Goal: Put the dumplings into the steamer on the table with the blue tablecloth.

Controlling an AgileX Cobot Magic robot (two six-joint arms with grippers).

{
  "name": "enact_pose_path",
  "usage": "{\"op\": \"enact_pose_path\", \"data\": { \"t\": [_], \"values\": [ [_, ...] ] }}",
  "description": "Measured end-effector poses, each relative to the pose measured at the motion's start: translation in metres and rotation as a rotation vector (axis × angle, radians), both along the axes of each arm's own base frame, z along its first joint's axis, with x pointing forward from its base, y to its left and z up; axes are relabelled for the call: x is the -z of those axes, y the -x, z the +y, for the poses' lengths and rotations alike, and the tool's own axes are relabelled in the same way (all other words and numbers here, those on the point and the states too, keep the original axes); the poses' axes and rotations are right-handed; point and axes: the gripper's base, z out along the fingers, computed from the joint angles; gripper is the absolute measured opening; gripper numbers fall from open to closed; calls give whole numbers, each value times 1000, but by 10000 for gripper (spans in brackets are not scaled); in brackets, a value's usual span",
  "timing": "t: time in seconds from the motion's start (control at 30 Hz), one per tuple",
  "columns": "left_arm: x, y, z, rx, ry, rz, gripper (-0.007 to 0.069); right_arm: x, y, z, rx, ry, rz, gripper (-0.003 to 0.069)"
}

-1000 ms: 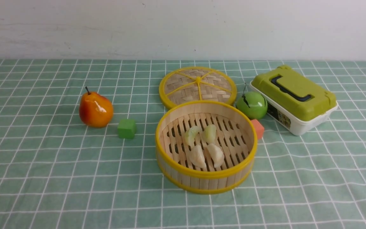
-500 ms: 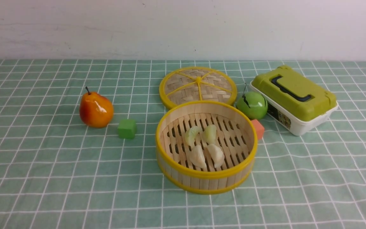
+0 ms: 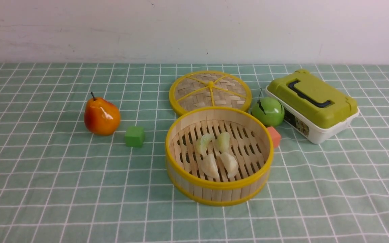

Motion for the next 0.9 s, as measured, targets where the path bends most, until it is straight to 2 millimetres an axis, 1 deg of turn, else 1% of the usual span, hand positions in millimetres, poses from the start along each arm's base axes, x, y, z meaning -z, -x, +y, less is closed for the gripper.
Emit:
{"op": "enact_pose_path", "data": {
  "t": [0.9],
  "values": [
    [0,0,0,0,3,-1,-14,0,0,0,0,0,0,133]
  ]
}}
